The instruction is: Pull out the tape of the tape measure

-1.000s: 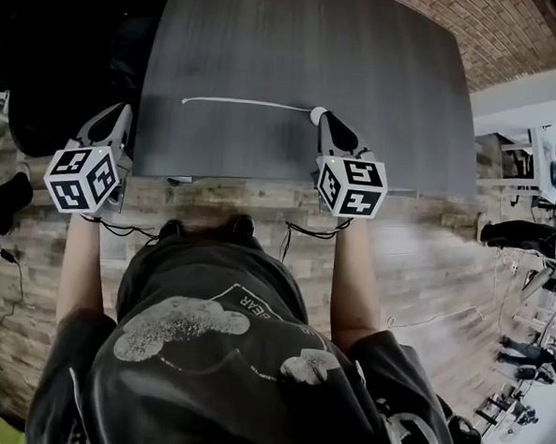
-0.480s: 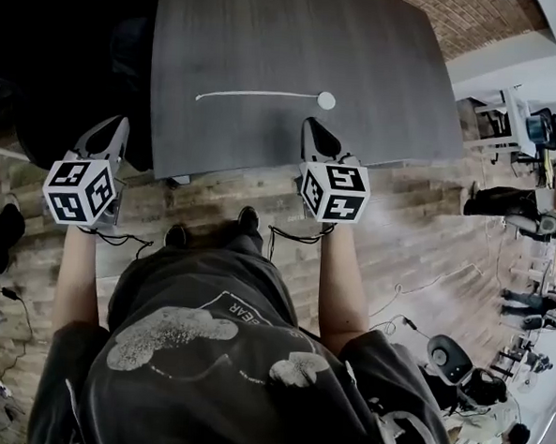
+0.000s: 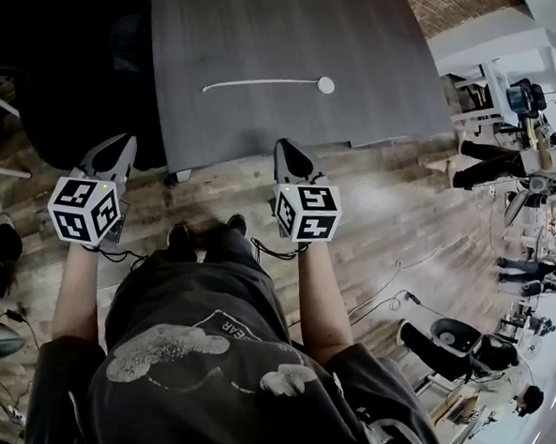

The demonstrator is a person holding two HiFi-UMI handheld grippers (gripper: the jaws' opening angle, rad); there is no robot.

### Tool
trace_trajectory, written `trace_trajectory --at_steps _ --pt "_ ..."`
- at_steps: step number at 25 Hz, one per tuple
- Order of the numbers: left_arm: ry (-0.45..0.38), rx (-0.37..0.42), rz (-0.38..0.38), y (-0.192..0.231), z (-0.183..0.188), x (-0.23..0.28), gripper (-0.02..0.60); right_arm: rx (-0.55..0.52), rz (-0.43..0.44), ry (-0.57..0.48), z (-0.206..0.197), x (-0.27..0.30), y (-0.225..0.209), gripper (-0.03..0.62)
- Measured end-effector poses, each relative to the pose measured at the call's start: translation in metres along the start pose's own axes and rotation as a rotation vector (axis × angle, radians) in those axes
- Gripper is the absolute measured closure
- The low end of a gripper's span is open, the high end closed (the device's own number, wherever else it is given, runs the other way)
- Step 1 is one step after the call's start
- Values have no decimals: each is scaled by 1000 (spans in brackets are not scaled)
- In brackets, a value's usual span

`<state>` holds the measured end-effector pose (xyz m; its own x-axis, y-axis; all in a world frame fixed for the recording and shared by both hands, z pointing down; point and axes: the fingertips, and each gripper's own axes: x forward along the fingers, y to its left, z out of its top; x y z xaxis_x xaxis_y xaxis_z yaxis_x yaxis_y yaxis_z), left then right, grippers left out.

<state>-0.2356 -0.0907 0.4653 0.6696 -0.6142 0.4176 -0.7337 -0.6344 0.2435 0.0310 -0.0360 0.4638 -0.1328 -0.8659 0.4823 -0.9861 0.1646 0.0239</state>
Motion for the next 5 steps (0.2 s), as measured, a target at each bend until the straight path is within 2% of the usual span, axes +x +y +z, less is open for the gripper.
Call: trace_trajectory --at_steps 5 --pt "2 -27 -21 -2 9 -3 574 -4 2 4 11 -6 12 566"
